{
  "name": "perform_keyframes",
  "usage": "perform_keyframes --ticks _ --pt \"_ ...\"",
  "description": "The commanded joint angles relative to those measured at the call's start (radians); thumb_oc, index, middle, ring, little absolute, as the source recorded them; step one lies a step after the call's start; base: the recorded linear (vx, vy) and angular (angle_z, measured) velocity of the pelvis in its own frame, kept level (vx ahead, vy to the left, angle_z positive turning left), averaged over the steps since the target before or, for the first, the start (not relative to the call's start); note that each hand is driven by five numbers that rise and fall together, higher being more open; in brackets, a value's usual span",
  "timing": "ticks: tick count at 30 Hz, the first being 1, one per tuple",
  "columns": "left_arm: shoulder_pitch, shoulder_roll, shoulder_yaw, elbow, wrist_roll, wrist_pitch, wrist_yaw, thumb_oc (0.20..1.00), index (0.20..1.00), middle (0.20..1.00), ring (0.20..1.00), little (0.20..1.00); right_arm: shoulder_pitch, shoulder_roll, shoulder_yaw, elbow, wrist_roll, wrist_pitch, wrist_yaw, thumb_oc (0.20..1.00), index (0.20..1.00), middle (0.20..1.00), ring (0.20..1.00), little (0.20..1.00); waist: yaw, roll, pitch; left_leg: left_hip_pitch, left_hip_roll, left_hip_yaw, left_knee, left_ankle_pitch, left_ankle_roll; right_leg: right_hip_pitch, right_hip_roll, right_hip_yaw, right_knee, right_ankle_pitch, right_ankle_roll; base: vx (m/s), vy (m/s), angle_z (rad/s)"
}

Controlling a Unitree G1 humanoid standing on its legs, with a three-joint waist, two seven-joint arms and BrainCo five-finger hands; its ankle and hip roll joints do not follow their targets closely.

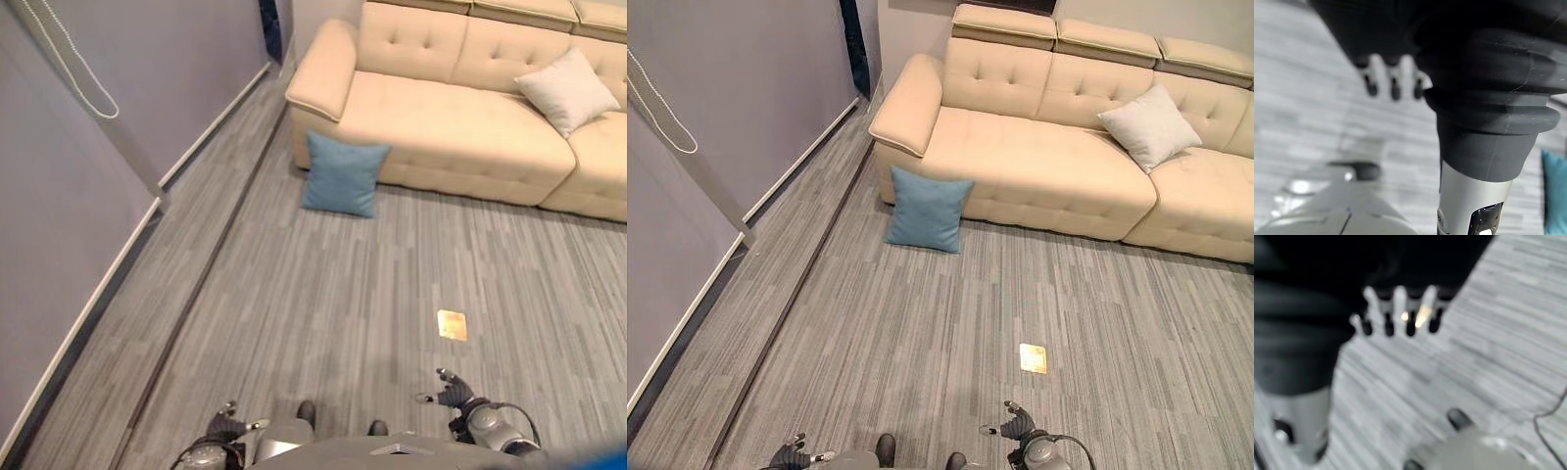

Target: Pick up all the scattered cushions and arrange them neatly on the sofa.

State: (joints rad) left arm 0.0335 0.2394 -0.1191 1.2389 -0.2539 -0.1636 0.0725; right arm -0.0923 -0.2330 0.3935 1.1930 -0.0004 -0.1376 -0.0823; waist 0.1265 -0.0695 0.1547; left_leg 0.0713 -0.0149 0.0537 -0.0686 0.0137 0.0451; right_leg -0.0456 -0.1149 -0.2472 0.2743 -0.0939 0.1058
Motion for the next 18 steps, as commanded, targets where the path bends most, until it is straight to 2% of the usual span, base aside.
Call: perform_keyframes --ticks 1,2,3,5,6,7,8,9,10,12,13,14,15,16,17,18 --pt "-0.037 0.017 -0.003 0.011 -0.001 -0.023 0.009 1.000 1.000 1.000 1.000 1.000 -0.042 0.010 0.035 -0.055 0.025 -0.018 -0.004 1.000 1.000 1.000 1.000 1.000 0.006 -0.021 0.027 -0.014 -0.056 -0.098 0.140 -0.121 0.012 -0.044 -0.041 0.019 0.112 0.153 0.050 0.25 0.106 0.34" --pt "-0.042 0.020 -0.004 0.005 -0.010 -0.025 0.007 1.000 1.000 1.000 1.000 1.000 -0.043 0.008 0.044 -0.061 0.031 -0.019 0.001 1.000 1.000 1.000 1.000 1.000 -0.006 -0.022 0.023 0.010 -0.065 -0.129 0.127 -0.123 0.014 -0.078 0.001 0.059 0.090 0.142 0.038 0.35 0.071 0.41" --pt "-0.051 0.026 -0.008 0.002 -0.016 -0.028 0.007 1.000 1.000 1.000 1.000 1.000 -0.049 0.004 0.049 -0.072 0.041 -0.023 0.000 1.000 1.000 1.000 1.000 1.000 -0.017 -0.024 0.024 0.033 -0.067 -0.152 0.103 -0.120 0.008 -0.104 0.023 0.060 0.020 0.127 0.026 0.36 0.034 0.51" --pt "-0.063 0.026 -0.010 0.008 -0.015 -0.029 0.007 1.000 1.000 1.000 1.000 1.000 -0.059 0.002 0.058 -0.084 0.046 -0.026 -0.002 1.000 1.000 1.000 1.000 1.000 -0.030 -0.026 0.030 0.052 -0.068 -0.166 0.086 -0.125 -0.001 -0.125 0.018 0.042 -0.090 0.147 0.024 0.30 -0.022 0.73" --pt "-0.083 0.029 -0.010 0.009 -0.023 -0.031 0.007 1.000 1.000 1.000 1.000 1.000 -0.071 0.001 0.065 -0.098 0.052 -0.027 -0.003 1.000 1.000 1.000 1.000 1.000 -0.052 -0.026 0.039 0.069 -0.069 -0.188 0.081 -0.129 -0.012 -0.151 0.029 0.062 -0.170 0.177 0.032 0.45 -0.019 0.68" --pt "-0.105 0.031 -0.018 0.007 -0.037 -0.035 0.009 1.000 1.000 1.000 1.000 1.000 -0.075 0.001 0.066 -0.102 0.061 -0.023 -0.001 1.000 1.000 1.000 1.000 1.000 -0.079 -0.022 0.041 0.092 -0.063 -0.214 0.068 -0.125 -0.025 -0.182 0.050 0.104 -0.181 0.192 0.035 0.71 -0.058 0.73" --pt "-0.108 0.016 -0.033 0.005 -0.035 -0.036 0.001 1.000 1.000 1.000 1.000 1.000 -0.060 -0.004 0.064 -0.097 0.066 -0.023 0.004 1.000 1.000 1.000 1.000 1.000 -0.100 -0.023 0.015 0.127 -0.051 -0.246 0.082 -0.130 -0.048 -0.140 0.072 0.114 -0.192 0.170 0.010 0.67 -0.076 0.90" --pt "-0.107 0.015 -0.037 0.009 -0.033 -0.035 0.000 1.000 1.000 1.000 1.000 1.000 -0.055 -0.005 0.063 -0.095 0.065 -0.023 0.006 1.000 1.000 1.000 1.000 1.000 -0.105 -0.020 0.003 0.126 -0.041 -0.250 0.110 -0.111 -0.066 -0.127 0.081 0.105 -0.195 0.166 0.000 0.47 -0.078 1.24" --pt "-0.106 0.015 -0.037 0.009 -0.033 -0.035 0.000 1.000 1.000 1.000 1.000 1.000 -0.055 -0.006 0.064 -0.095 0.065 -0.023 0.006 1.000 1.000 1.000 1.000 1.000 -0.106 -0.019 0.003 0.126 -0.040 -0.251 0.110 -0.112 -0.067 -0.126 0.082 0.104 -0.196 0.166 0.000 0.28 -0.057 1.14" --pt "-0.104 0.017 -0.050 0.007 -0.031 -0.032 -0.007 1.000 1.000 1.000 1.000 1.000 -0.034 -0.012 0.062 -0.098 0.076 -0.025 0.012 1.000 1.000 1.000 1.000 1.000 -0.116 -0.016 -0.002 0.086 -0.007 -0.217 0.251 -0.022 -0.141 -0.076 0.093 0.076 -0.213 0.143 -0.027 0.30 -0.114 0.77" --pt "-0.119 0.022 -0.062 -0.007 -0.037 -0.034 -0.007 1.000 1.000 1.000 1.000 1.000 -0.041 -0.022 0.069 -0.109 0.091 -0.030 0.004 1.000 1.000 1.000 1.000 1.000 -0.094 -0.048 0.035 -0.050 -0.011 -0.171 0.471 0.030 -0.164 -0.021 0.078 0.072 -0.238 0.133 -0.047 0.30 -0.186 0.47" --pt "-0.128 0.027 -0.065 -0.010 -0.041 -0.032 -0.004 1.000 1.000 1.000 1.000 1.000 -0.048 -0.021 0.073 -0.116 0.098 -0.032 0.003 1.000 1.000 1.000 1.000 1.000 -0.085 -0.060 0.049 -0.093 0.001 -0.130 0.535 0.038 -0.152 0.005 0.079 0.068 -0.245 0.119 -0.061 0.20 -0.149 0.40" --pt "-0.128 0.027 -0.065 -0.010 -0.041 -0.032 -0.004 1.000 1.000 1.000 1.000 1.000 -0.048 -0.021 0.073 -0.116 0.098 -0.032 0.003 1.000 1.000 1.000 1.000 1.000 -0.083 -0.059 0.050 -0.095 0.003 -0.129 0.541 0.034 -0.152 0.005 0.081 0.068 -0.245 0.119 -0.061 0.12 -0.103 -0.03" --pt "-0.139 0.031 -0.069 -0.015 -0.043 -0.030 -0.004 1.000 1.000 1.000 1.000 1.000 -0.054 -0.021 0.074 -0.113 0.104 -0.031 0.000 1.000 1.000 1.000 1.000 1.000 -0.069 -0.070 0.066 -0.145 0.019 -0.093 0.561 0.021 -0.135 0.027 0.078 0.062 -0.254 0.106 -0.066 0.22 -0.092 -0.37" --pt "-0.156 0.040 -0.074 -0.019 -0.049 -0.031 0.000 1.000 1.000 1.000 1.000 1.000 -0.061 -0.021 0.076 -0.111 0.114 -0.032 -0.003 1.000 1.000 1.000 1.000 1.000 -0.051 -0.084 0.073 -0.228 0.025 -0.042 0.480 -0.017 -0.105 0.065 0.076 0.052 -0.276 0.085 -0.063 0.33 -0.085 -0.38" --pt "-0.154 0.043 -0.075 -0.023 -0.051 -0.032 0.000 1.000 1.000 1.000 1.000 1.000 -0.063 -0.020 0.076 -0.113 0.119 -0.033 -0.001 1.000 1.000 1.000 1.000 1.000 -0.041 -0.088 0.075 -0.239 0.025 -0.030 0.433 -0.044 -0.093 0.086 0.079 0.053 -0.285 0.074 -0.056 0.39 -0.017 0.11"
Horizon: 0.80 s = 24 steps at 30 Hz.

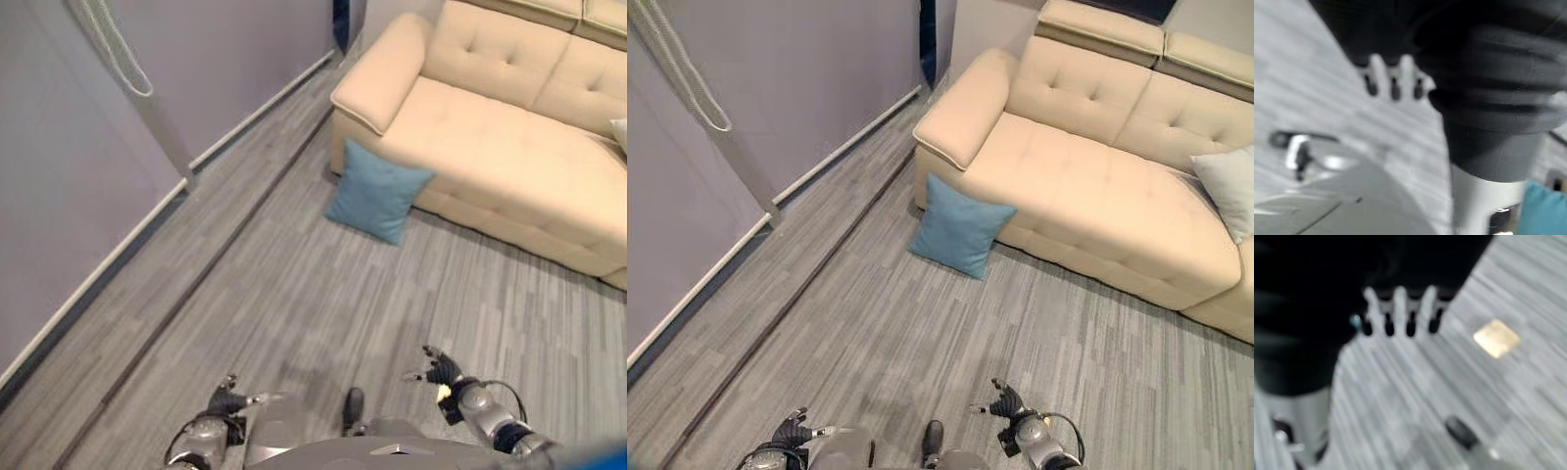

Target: Pick up all the scattered cushions and arrange them neatly on the sofa.

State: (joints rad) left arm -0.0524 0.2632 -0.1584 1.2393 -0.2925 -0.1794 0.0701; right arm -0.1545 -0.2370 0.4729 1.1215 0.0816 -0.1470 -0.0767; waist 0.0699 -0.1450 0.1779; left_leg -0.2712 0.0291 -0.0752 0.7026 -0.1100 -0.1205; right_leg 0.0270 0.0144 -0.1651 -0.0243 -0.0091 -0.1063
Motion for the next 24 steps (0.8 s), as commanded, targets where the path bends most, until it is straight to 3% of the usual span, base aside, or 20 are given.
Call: perform_keyframes --ticks 1,2,3,5,6,7,8,9,10,11,12,13,15,19,22,24 --pt "-0.065 0.022 -0.034 -0.025 -0.011 -0.017 0.003 1.000 1.000 1.000 1.000 1.000 -0.001 -0.015 -0.003 -0.043 0.033 -0.024 -0.008 1.000 1.000 1.000 1.000 1.000 0.020 -0.014 0.047 0.090 -0.019 0.106 -0.396 0.073 0.078 0.020 -0.048 -0.028 0.009 -0.022 0.159 0.32 0.059 0.32" --pt "-0.062 0.025 -0.031 -0.026 -0.012 -0.019 0.006 1.000 1.000 1.000 1.000 1.000 0.002 -0.014 -0.003 -0.045 0.031 -0.025 -0.007 1.000 1.000 1.000 1.000 1.000 0.024 -0.014 0.043 0.068 -0.013 0.117 -0.454 0.091 0.077 0.032 -0.044 -0.030 0.005 -0.032 0.162 0.45 0.136 0.18" --pt "-0.052 0.030 -0.023 -0.026 -0.008 -0.018 0.005 1.000 1.000 1.000 1.000 1.000 0.008 -0.015 -0.006 -0.044 0.027 -0.025 -0.007 1.000 1.000 1.000 1.000 1.000 0.035 -0.005 0.030 0.038 0.007 0.129 -0.572 0.179 0.066 0.073 -0.024 -0.019 -0.004 -0.055 0.166 0.35 0.117 0.05" --pt "-0.051 0.030 -0.023 -0.027 -0.008 -0.018 0.005 1.000 1.000 1.000 1.000 1.000 0.008 -0.015 -0.006 -0.044 0.027 -0.025 -0.007 1.000 1.000 1.000 1.000 1.000 0.036 -0.006 0.032 0.043 0.005 0.130 -0.577 0.180 0.066 0.076 -0.025 -0.019 -0.005 -0.055 0.167 0.23 0.095 -0.19" --pt "-0.049 0.036 -0.017 -0.018 -0.005 -0.017 0.006 1.000 1.000 1.000 1.000 1.000 0.011 -0.011 -0.010 -0.038 0.026 -0.025 -0.006 1.000 1.000 1.000 1.000 1.000 0.044 -0.008 0.024 0.019 0.013 0.147 -0.595 0.222 0.056 0.100 -0.020 -0.009 0.008 -0.072 0.172 0.31 0.171 -0.52" --pt "-0.042 0.037 -0.007 -0.015 -0.006 -0.018 0.003 1.000 1.000 1.000 1.000 1.000 0.014 -0.006 -0.014 -0.039 0.023 -0.025 -0.001 1.000 1.000 1.000 1.000 1.000 0.044 -0.013 0.012 0.049 0.008 0.147 -0.604 0.196 0.065 0.096 -0.026 -0.005 0.030 -0.078 0.177 0.51 0.315 -0.64" --pt "-0.027 0.041 -0.003 -0.010 0.002 -0.018 0.002 1.000 1.000 1.000 1.000 1.000 0.018 0.004 -0.015 -0.043 0.011 -0.025 -0.002 1.000 1.000 1.000 1.000 1.000 0.047 -0.022 -0.001 0.081 -0.014 0.137 -0.607 0.175 0.085 0.085 -0.046 -0.016 0.106 -0.076 0.205 0.29 0.209 -0.57" --pt "-0.027 0.041 -0.003 -0.010 0.002 -0.018 0.002 1.000 1.000 1.000 1.000 1.000 0.018 0.004 -0.015 -0.043 0.011 -0.025 -0.002 1.000 1.000 1.000 1.000 1.000 0.046 -0.022 -0.003 0.078 -0.014 0.137 -0.607 0.177 0.085 0.083 -0.046 -0.017 0.106 -0.075 0.205 0.37 0.346 -0.23" --pt "-0.015 0.044 0.000 -0.003 0.011 -0.012 -0.003 1.000 1.000 1.000 1.000 1.000 0.009 0.012 -0.017 -0.047 0.002 -0.021 0.005 1.000 1.000 1.000 1.000 1.000 0.049 -0.023 -0.008 0.118 -0.041 0.133 -0.597 0.129 0.119 0.030 -0.089 -0.006 0.276 -0.013 0.246 0.23 0.283 -0.04" --pt "-0.015 0.047 0.000 -0.002 0.012 -0.012 -0.002 1.000 1.000 1.000 1.000 1.000 0.005 0.014 -0.016 -0.053 0.000 -0.021 0.005 1.000 1.000 1.000 1.000 1.000 0.045 -0.018 -0.007 0.132 -0.044 0.131 -0.593 0.118 0.131 0.003 -0.100 0.001 0.339 0.026 0.257 0.24 0.284 -0.04" --pt "-0.015 0.047 0.000 -0.002 0.012 -0.012 -0.002 1.000 1.000 1.000 1.000 1.000 0.005 0.014 -0.016 -0.053 0.000 -0.021 0.005 1.000 1.000 1.000 1.000 1.000 0.045 -0.018 -0.007 0.132 -0.044 0.132 -0.593 0.117 0.131 0.002 -0.101 0.002 0.341 0.025 0.257 0.14 0.169 -0.05" --pt "-0.017 0.050 -0.003 -0.003 0.013 -0.012 0.000 1.000 1.000 1.000 1.000 1.000 -0.003 0.016 -0.015 -0.066 0.002 -0.022 0.005 1.000 1.000 1.000 1.000 1.000 0.038 -0.012 0.001 0.159 -0.051 0.125 -0.584 0.098 0.144 -0.027 -0.111 0.013 0.406 0.062 0.262 0.17 0.172 0.18" --pt "-0.023 0.059 -0.004 -0.002 0.018 -0.008 0.004 1.000 1.000 1.000 1.000 1.000 -0.012 0.020 -0.018 -0.092 0.006 -0.023 0.001 1.000 1.000 1.000 1.000 1.000 0.028 0.008 0.011 0.213 -0.051 0.125 -0.570 0.053 0.165 -0.088 -0.147 -0.022 0.498 0.094 0.257 0.27 0.243 0.36" --pt "-0.022 0.065 0.004 -0.003 0.016 -0.011 0.001 1.000 1.000 1.000 1.000 1.000 -0.013 0.012 -0.019 -0.095 0.005 -0.022 0.010 1.000 1.000 1.000 1.000 1.000 0.006 0.018 0.009 0.275 -0.061 0.106 -0.597 0.035 0.167 -0.149 -0.127 -0.031 0.434 0.076 0.247 0.24 0.111 -0.07" --pt "-0.035 0.063 0.006 -0.004 0.021 -0.012 0.002 1.000 1.000 1.000 1.000 1.000 -0.018 0.007 -0.020 -0.099 0.006 -0.020 0.009 1.000 1.000 1.000 1.000 1.000 -0.015 0.011 0.013 0.331 -0.076 0.097 -0.622 0.007 0.152 -0.170 -0.131 -0.094 0.189 0.073 0.245 0.30 0.016 -0.09" --pt "-0.051 0.056 0.013 0.011 0.028 -0.012 0.002 1.000 1.000 1.000 1.000 1.000 -0.020 0.006 -0.016 -0.100 0.002 -0.017 0.012 1.000 1.000 1.000 1.000 1.000 -0.030 0.010 0.012 0.367 -0.073 0.102 -0.623 -0.007 0.132 -0.180 -0.135 -0.137 0.063 0.108 0.261 0.40 -0.023 -0.14"
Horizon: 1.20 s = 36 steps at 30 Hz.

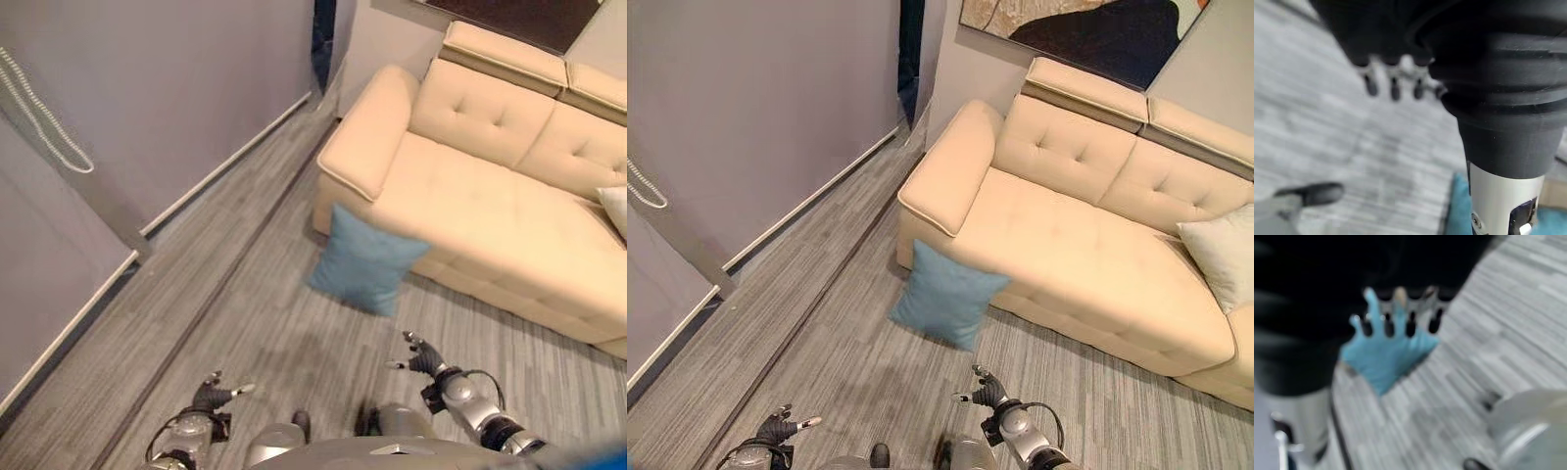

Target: Pick up all the scattered cushions and arrange them neatly on the sofa.

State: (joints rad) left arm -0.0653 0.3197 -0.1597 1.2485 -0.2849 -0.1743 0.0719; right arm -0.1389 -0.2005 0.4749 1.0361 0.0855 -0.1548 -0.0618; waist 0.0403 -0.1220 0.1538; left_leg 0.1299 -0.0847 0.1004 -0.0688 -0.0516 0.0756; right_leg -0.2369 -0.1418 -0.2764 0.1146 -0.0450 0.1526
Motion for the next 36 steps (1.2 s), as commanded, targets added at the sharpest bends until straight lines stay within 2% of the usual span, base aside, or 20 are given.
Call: perform_keyframes --ticks 1,2,3,5,6,7,10,13,14,16,17,19,21,22,24,26,28,30,32,36 --pt "-0.031 -0.009 0.014 0.002 0.022 -0.021 -0.003 1.000 1.000 1.000 1.000 1.000 -0.024 -0.030 -0.017 -0.009 -0.002 -0.013 -0.003 1.000 1.000 1.000 1.000 1.000 -0.006 -0.016 0.024 -0.025 0.040 -0.080 0.164 -0.071 -0.069 0.105 0.034 0.009 -0.063 0.138 -0.005 0.35 -0.026 -0.02" --pt "-0.030 -0.009 0.014 0.002 0.022 -0.021 -0.003 1.000 1.000 1.000 1.000 1.000 -0.024 -0.030 -0.017 -0.009 -0.002 -0.013 -0.003 1.000 1.000 1.000 1.000 1.000 -0.005 -0.015 0.025 -0.024 0.041 -0.079 0.165 -0.072 -0.070 0.106 0.035 0.009 -0.063 0.138 -0.005 0.30 -0.038 0.06" --pt "-0.027 -0.011 0.007 0.003 0.026 -0.020 -0.008 1.000 1.000 1.000 1.000 1.000 -0.016 -0.033 -0.015 -0.007 0.000 -0.014 -0.002 1.000 1.000 1.000 1.000 1.000 -0.015 -0.016 0.015 -0.022 0.043 -0.089 0.180 -0.066 -0.078 0.119 0.059 0.052 -0.065 0.130 -0.021 0.22 -0.033 0.08" --pt "-0.014 -0.023 0.005 0.004 0.029 -0.017 -0.011 1.000 1.000 1.000 1.000 1.000 -0.003 -0.037 -0.026 0.002 0.004 -0.012 -0.002 1.000 1.000 1.000 1.000 1.000 -0.013 -0.015 -0.003 -0.023 0.059 -0.082 0.252 -0.048 -0.115 0.158 0.064 0.009 -0.088 0.127 -0.039 0.30 -0.081 0.16" --pt "-0.013 -0.022 -0.001 0.011 0.036 -0.014 -0.016 1.000 1.000 1.000 1.000 1.000 0.002 -0.041 -0.026 0.001 0.013 -0.015 -0.002 1.000 1.000 1.000 1.000 1.000 -0.021 -0.014 -0.004 -0.048 0.079 -0.078 0.338 -0.008 -0.143 0.178 0.081 0.019 -0.098 0.116 -0.060 0.23 -0.163 0.27" --pt "-0.019 -0.023 -0.008 0.007 0.024 -0.014 -0.018 1.000 1.000 1.000 1.000 1.000 0.010 -0.050 -0.025 -0.002 0.032 -0.019 -0.005 1.000 1.000 1.000 1.000 1.000 -0.010 -0.032 0.020 -0.142 0.111 -0.068 0.511 0.060 -0.176 0.224 0.086 0.023 -0.119 0.097 -0.089 0.13 -0.130 0.35" --pt "-0.031 -0.028 -0.013 0.007 0.012 -0.012 -0.015 1.000 1.000 1.000 1.000 1.000 -0.001 -0.054 -0.018 0.003 0.039 -0.022 -0.010 1.000 1.000 1.000 1.000 1.000 0.011 -0.037 0.041 -0.191 0.109 -0.083 0.593 0.048 -0.164 0.250 0.100 0.032 -0.127 0.078 -0.107 0.10 -0.082 -0.02" --pt "-0.034 -0.031 -0.017 0.007 0.004 -0.010 -0.012 1.000 1.000 1.000 1.000 1.000 0.000 -0.052 -0.017 0.009 0.050 -0.018 -0.008 1.000 1.000 1.000 1.000 1.000 0.019 -0.038 0.045 -0.232 0.120 -0.077 0.535 0.029 -0.146 0.269 0.101 0.039 -0.132 0.059 -0.106 0.16 0.011 -0.34" --pt "-0.034 -0.031 -0.022 0.004 0.006 -0.013 -0.012 1.000 1.000 1.000 1.000 1.000 -0.001 -0.055 -0.021 0.007 0.055 -0.021 -0.008 1.000 1.000 1.000 1.000 1.000 0.022 -0.039 0.046 -0.232 0.127 -0.069 0.414 -0.003 -0.131 0.283 0.100 0.048 -0.141 0.045 -0.093 0.21 0.100 -0.12" --pt "-0.034 -0.031 -0.030 -0.002 0.007 -0.016 -0.008 1.000 1.000 1.000 1.000 1.000 -0.001 -0.054 -0.018 0.004 0.050 -0.024 -0.010 1.000 1.000 1.000 1.000 1.000 0.032 -0.031 0.043 -0.258 0.121 -0.095 0.266 0.028 -0.134 0.295 0.110 0.061 -0.147 0.030 -0.086 0.29 0.165 -0.15" --pt "-0.036 -0.028 -0.029 0.001 0.004 -0.018 -0.006 1.000 1.000 1.000 1.000 1.000 0.000 -0.053 -0.015 0.011 0.048 -0.025 -0.013 1.000 1.000 1.000 1.000 1.000 0.052 -0.022 0.043 -0.283 0.117 -0.174 0.181 0.099 -0.147 0.318 0.127 0.093 -0.144 0.007 -0.087 0.23 0.147 -0.11" --pt "-0.037 -0.026 -0.029 0.004 0.000 -0.018 -0.006 1.000 1.000 1.000 1.000 1.000 0.002 -0.057 -0.020 0.012 0.049 -0.027 -0.013 1.000 1.000 1.000 1.000 1.000 0.050 -0.020 0.044 -0.287 0.121 -0.173 0.160 0.126 -0.155 0.328 0.126 0.097 -0.137 -0.003 -0.088 0.21 0.212 -0.16" --pt "-0.034 -0.026 -0.027 0.006 0.001 -0.015 -0.010 1.000 1.000 1.000 1.000 1.000 0.009 -0.056 -0.029 0.011 0.050 -0.027 -0.011 1.000 1.000 1.000 1.000 1.000 0.049 -0.023 0.037 -0.277 0.119 -0.161 0.151 0.114 -0.148 0.329 0.122 0.101 -0.124 -0.009 -0.085 0.23 0.322 -0.63" --pt "-0.024 -0.024 -0.027 0.012 0.009 -0.018 -0.015 1.000 1.000 1.000 1.000 1.000 0.019 -0.039 -0.044 0.026 0.048 -0.023 -0.006 1.000 1.000 1.000 1.000 1.000 0.051 -0.031 0.015 -0.246 0.091 -0.160 0.163 0.076 -0.120 0.313 0.078 0.116 -0.044 -0.012 -0.052 0.24 0.366 -0.56" --pt "-0.021 -0.023 -0.023 0.014 0.010 -0.018 -0.015 1.000 1.000 1.000 1.000 1.000 0.020 -0.035 -0.046 0.024 0.044 -0.023 -0.006 1.000 1.000 1.000 1.000 1.000 0.054 -0.027 0.010 -0.235 0.085 -0.145 0.165 0.060 -0.109 0.308 0.059 0.104 -0.015 -0.015 -0.036 0.19 0.347 -0.33" --pt "-0.020 -0.005 -0.015 0.008 0.014 -0.019 -0.010 1.000 1.000 1.000 1.000 1.000 0.007 -0.029 -0.044 0.002 0.044 -0.021 -0.002 1.000 1.000 1.000 1.000 1.000 0.053 -0.022 0.022 -0.211 0.075 -0.118 0.181 0.030 -0.085 0.242 0.028 0.120 0.107 0.031 -0.010 0.12 0.340 -0.60" --pt "-0.018 0.012 -0.010 0.006 0.013 -0.021 -0.009 1.000 1.000 1.000 1.000 1.000 -0.007 -0.033 -0.042 -0.016 0.038 -0.023 -0.003 1.000 1.000 1.000 1.000 1.000 0.053 -0.005 0.034 -0.186 0.072 -0.107 0.187 0.007 -0.067 0.200 0.000 0.097 0.190 0.062 -0.003 0.08 0.255 -0.42" --pt "-0.010 0.018 0.000 0.007 0.014 -0.023 -0.010 1.000 1.000 1.000 1.000 1.000 -0.008 -0.037 -0.042 -0.026 0.038 -0.024 -0.001 1.000 1.000 1.000 1.000 1.000 0.051 0.000 0.028 -0.163 0.067 -0.101 0.178 -0.007 -0.062 0.188 -0.016 0.075 0.163 0.067 -0.008 0.13 0.116 -0.27" --pt "-0.006 0.021 0.014 0.011 0.014 -0.029 -0.011 1.000 1.000 1.000 1.000 1.000 -0.017 -0.043 -0.044 -0.039 0.035 -0.026 -0.001 1.000 1.000 1.000 1.000 1.000 0.044 0.005 0.020 -0.135 0.069 -0.093 0.148 -0.023 -0.065 0.167 -0.041 0.047 0.006 0.092 -0.005 0.18 0.007 -0.29" --pt "-0.006 0.012 0.010 0.012 0.022 -0.033 -0.007 1.000 1.000 1.000 1.000 1.000 -0.004 -0.048 -0.043 -0.040 0.033 -0.023 0.002 1.000 1.000 1.000 1.000 1.000 0.031 -0.001 0.025 -0.126 0.064 -0.092 0.154 -0.029 -0.070 0.177 -0.033 0.080 -0.033 0.106 0.004 0.11 -0.036 -0.12"
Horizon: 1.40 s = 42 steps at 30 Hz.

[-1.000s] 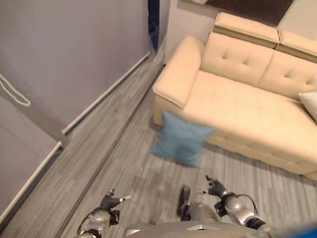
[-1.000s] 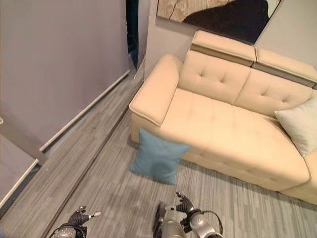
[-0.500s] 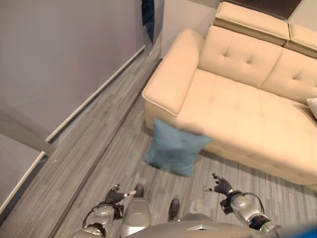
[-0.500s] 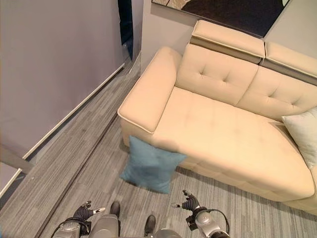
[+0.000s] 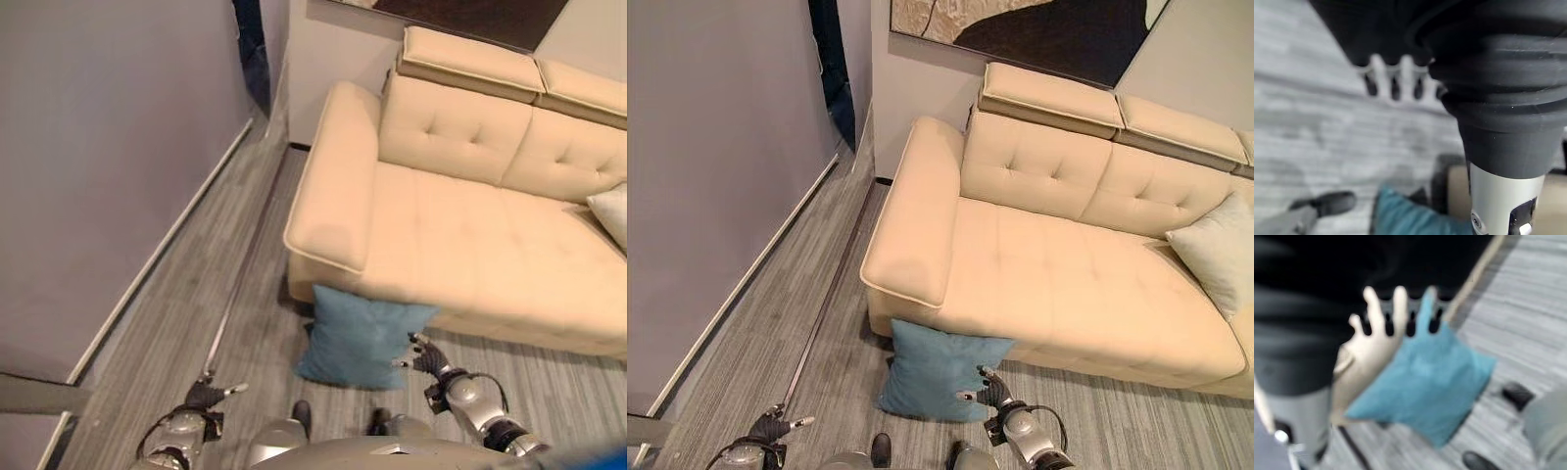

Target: Pick up all the scattered cushions and arrange them neatly on the sofa.

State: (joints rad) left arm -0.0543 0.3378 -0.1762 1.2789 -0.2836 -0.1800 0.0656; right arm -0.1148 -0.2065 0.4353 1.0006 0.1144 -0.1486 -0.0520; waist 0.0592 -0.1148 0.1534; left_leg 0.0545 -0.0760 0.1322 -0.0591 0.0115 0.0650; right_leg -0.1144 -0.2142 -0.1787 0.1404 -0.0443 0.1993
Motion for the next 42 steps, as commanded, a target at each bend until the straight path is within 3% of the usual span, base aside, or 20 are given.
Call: perform_keyframes --ticks 1,12,17,18,19,20,22,24,29,30,31,32,33,42 --pt "-0.020 -0.011 0.023 -0.030 0.013 -0.032 0.002 1.000 1.000 1.000 1.000 1.000 -0.022 -0.047 -0.001 -0.003 -0.004 -0.028 -0.010 1.000 1.000 1.000 1.000 1.000 0.009 -0.008 0.025 -0.047 0.060 -0.129 0.135 -0.091 -0.066 0.059 0.047 -0.014 -0.069 0.103 -0.045 0.13 -0.092 0.14" --pt "-0.029 -0.030 -0.009 -0.079 0.023 -0.035 0.003 1.000 1.000 1.000 1.000 1.000 -0.004 -0.083 0.001 -0.010 -0.014 -0.030 -0.013 1.000 1.000 1.000 1.000 1.000 -0.009 0.002 -0.001 -0.019 0.080 -0.134 0.080 -0.074 -0.084 0.141 0.078 -0.043 -0.171 0.083 -0.062 0.07 -0.061 0.01" --pt "-0.060 -0.038 -0.018 -0.101 -0.001 -0.045 0.036 1.000 1.000 1.000 1.000 1.000 -0.028 -0.084 -0.009 -0.007 -0.011 -0.034 -0.046 1.000 1.000 1.000 1.000 1.000 -0.014 0.009 0.029 -0.049 0.076 -0.131 0.073 -0.063 -0.084 0.116 0.070 -0.039 -0.173 0.092 -0.056 -0.08 -0.009 -0.04" --pt "-0.089 -0.035 -0.024 -0.115 -0.022 -0.054 0.056 1.000 1.000 1.000 1.000 1.000 -0.054 -0.088 -0.013 -0.013 -0.007 -0.037 -0.066 1.000 1.000 1.000 1.000 1.000 -0.016 0.011 0.062 -0.099 0.070 -0.131 0.101 -0.061 -0.086 0.073 0.063 -0.036 -0.155 0.092 -0.056 -0.80 0.018 0.02" --pt "-0.214 -0.025 -0.045 -0.162 -0.114 -0.091 0.126 1.000 1.000 1.000 1.000 1.000 -0.167 -0.103 -0.026 -0.038 0.016 -0.050 -0.150 1.000 1.000 1.000 1.000 1.000 -0.029 0.022 0.176 -0.294 0.058 -0.132 0.228 -0.056 -0.093 -0.129 0.031 -0.014 -0.033 0.103 -0.070 -0.72 0.021 0.06" --pt "-0.215 -0.025 -0.045 -0.162 -0.114 -0.091 0.126 1.000 1.000 1.000 1.000 1.000 -0.168 -0.103 -0.026 -0.037 0.016 -0.050 -0.150 1.000 1.000 1.000 1.000 1.000 -0.029 0.022 0.172 -0.301 0.057 -0.132 0.232 -0.058 -0.093 -0.136 0.031 -0.014 -0.029 0.102 -0.071 -0.69 0.046 0.11" --pt "-0.304 -0.007 -0.066 -0.201 -0.165 -0.111 0.168 1.000 1.000 1.000 1.000 1.000 -0.255 -0.126 -0.041 -0.046 0.039 -0.051 -0.209 1.000 1.000 1.000 1.000 1.000 -0.046 0.033 0.195 -0.471 0.052 -0.125 0.326 -0.060 -0.091 -0.299 0.019 0.001 0.048 0.102 -0.083 -0.27 0.047 0.00" --pt "-0.330 -0.001 -0.071 -0.210 -0.180 -0.117 0.178 1.000 1.000 1.000 1.000 1.000 -0.282 -0.132 -0.045 -0.046 0.048 -0.052 -0.229 1.000 1.000 1.000 1.000 1.000 -0.051 0.034 0.194 -0.517 0.054 -0.125 0.346 -0.059 -0.093 -0.339 0.016 0.004 0.061 0.100 -0.084 -0.15 0.025 0.03" --pt "-0.517 0.033 -0.086 -0.223 -0.258 -0.146 0.247 1.000 1.000 1.000 1.000 1.000 -0.466 -0.179 -0.057 0.003 0.123 -0.065 -0.317 1.000 1.000 1.000 1.000 1.000 -0.069 0.046 0.221 -0.753 0.071 -0.115 0.456 -0.059 -0.103 -0.581 0.005 0.030 0.163 0.096 -0.089 -0.14 0.011 -0.12" --pt "-0.539 0.038 -0.088 -0.220 -0.267 -0.145 0.253 1.000 1.000 1.000 1.000 1.000 -0.491 -0.188 -0.057 0.008 0.128 -0.067 -0.330 1.000 1.000 1.000 1.000 1.000 -0.070 0.050 0.223 -0.776 0.082 -0.118 0.482 -0.092 -0.109 -0.610 0.011 0.039 0.192 0.067 -0.083 -0.03 0.006 -0.02" --pt "-0.594 0.049 -0.100 -0.246 -0.270 -0.151 0.281 1.000 1.000 1.000 1.000 1.000 -0.544 -0.201 -0.067 0.008 0.137 -0.075 -0.368 1.000 1.000 1.000 1.000 1.000 -0.076 0.056 0.223 -0.862 0.091 -0.120 0.521 -0.096 -0.112 -0.697 0.008 0.050 0.231 0.061 -0.086 0.01 -0.003 -0.07" --pt "-0.594 0.049 -0.100 -0.246 -0.270 -0.151 0.281 1.000 1.000 1.000 1.000 1.000 -0.544 -0.201 -0.067 0.008 0.137 -0.075 -0.368 1.000 1.000 1.000 1.000 1.000 -0.076 0.056 0.223 -0.863 0.091 -0.120 0.521 -0.096 -0.112 -0.698 0.008 0.050 0.232 0.061 -0.086 -0.07 0.014 -0.19" --pt "-0.671 0.066 -0.112 -0.261 -0.271 -0.152 0.314 1.000 1.000 1.000 1.000 1.000 -0.611 -0.229 -0.078 -0.005 0.141 -0.081 -0.420 1.000 1.000 1.000 1.000 1.000 -0.089 0.057 0.235 -0.972 0.105 -0.119 0.580 -0.104 -0.112 -0.807 0.008 0.064 0.294 0.045 -0.088 -0.04 0.017 -0.26" --pt "-0.832 0.090 -0.141 -0.279 -0.278 -0.138 0.374 1.000 1.000 1.000 1.000 1.000 -0.755 -0.282 -0.064 0.009 0.186 -0.101 -0.458 1.000 1.000 1.000 1.000 1.000 -0.107 0.058 0.254 -1.217 0.120 -0.127 0.734 -0.144 -0.104 -1.057 0.017 0.084 0.442 0.009 -0.096 0.03 -0.013 -0.11"
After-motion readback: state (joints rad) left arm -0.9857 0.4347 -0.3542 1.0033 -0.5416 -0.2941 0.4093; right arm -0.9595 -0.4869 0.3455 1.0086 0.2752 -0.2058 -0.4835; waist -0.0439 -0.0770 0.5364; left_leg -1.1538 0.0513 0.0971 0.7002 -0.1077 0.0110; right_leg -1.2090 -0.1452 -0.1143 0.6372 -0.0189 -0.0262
